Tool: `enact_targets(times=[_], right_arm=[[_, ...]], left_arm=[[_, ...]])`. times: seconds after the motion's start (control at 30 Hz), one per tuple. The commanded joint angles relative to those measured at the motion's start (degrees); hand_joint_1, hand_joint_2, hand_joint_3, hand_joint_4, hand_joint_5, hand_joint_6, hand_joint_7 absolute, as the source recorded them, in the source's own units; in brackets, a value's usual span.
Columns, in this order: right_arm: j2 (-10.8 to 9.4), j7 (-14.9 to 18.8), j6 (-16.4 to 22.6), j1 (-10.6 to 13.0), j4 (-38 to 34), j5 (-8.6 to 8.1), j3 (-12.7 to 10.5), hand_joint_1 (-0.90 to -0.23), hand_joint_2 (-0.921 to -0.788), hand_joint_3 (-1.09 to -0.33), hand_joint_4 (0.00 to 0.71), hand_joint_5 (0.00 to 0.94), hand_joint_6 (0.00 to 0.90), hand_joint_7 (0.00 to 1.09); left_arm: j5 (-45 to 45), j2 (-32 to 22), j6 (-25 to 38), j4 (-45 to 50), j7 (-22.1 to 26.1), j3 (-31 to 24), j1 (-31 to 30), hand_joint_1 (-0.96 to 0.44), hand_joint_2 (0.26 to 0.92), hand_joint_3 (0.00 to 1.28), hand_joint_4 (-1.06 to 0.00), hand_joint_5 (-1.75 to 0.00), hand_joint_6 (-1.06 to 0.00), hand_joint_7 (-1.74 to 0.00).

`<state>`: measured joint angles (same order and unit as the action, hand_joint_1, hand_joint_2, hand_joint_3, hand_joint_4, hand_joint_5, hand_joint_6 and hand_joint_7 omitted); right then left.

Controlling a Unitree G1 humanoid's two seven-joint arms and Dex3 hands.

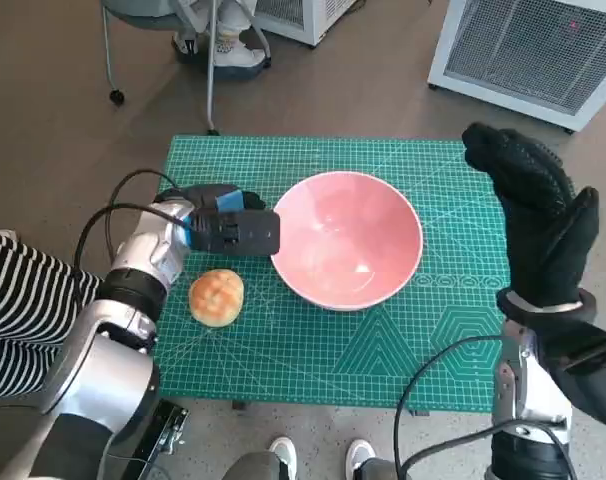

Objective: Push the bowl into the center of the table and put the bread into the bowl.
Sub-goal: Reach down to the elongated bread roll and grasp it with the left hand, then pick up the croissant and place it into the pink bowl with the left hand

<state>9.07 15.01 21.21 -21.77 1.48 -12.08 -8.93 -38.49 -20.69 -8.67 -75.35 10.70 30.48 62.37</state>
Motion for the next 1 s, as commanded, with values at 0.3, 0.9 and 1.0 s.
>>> enact_targets(times=[0.3, 0.9, 1.0], right_arm=[[-0.07, -0.48, -0.44, 1.01, -0.39, -0.11, -0.05, -0.719, -0.921, -0.725, 0.218, 0.003, 0.141, 0.34], [-0.25, -0.44, -0.41, 0.65, -1.2, -0.1, 0.18, -0.713, -0.921, -0.728, 0.216, 0.001, 0.136, 0.35], [-0.27, -0.37, -0.39, 0.7, -1.23, -0.2, 0.2, -0.713, -0.921, -0.728, 0.216, 0.001, 0.137, 0.36]], left_arm=[[-2.0, -0.26, -1.13, -1.58, -2.32, 1.79, -1.82, 0.03, 0.91, 0.06, -0.76, -1.08, -0.6, -1.01], [-0.72, -3.13, -2.82, -1.05, -3.91, -0.16, -0.58, 0.0, 0.92, 0.03, -0.76, -1.14, -0.64, -1.09], [-0.15, -4.06, -3.19, -0.68, -4.11, -1.08, 0.23, 0.0, 0.919, 0.03, -0.76, -1.13, -0.64, -1.11]])
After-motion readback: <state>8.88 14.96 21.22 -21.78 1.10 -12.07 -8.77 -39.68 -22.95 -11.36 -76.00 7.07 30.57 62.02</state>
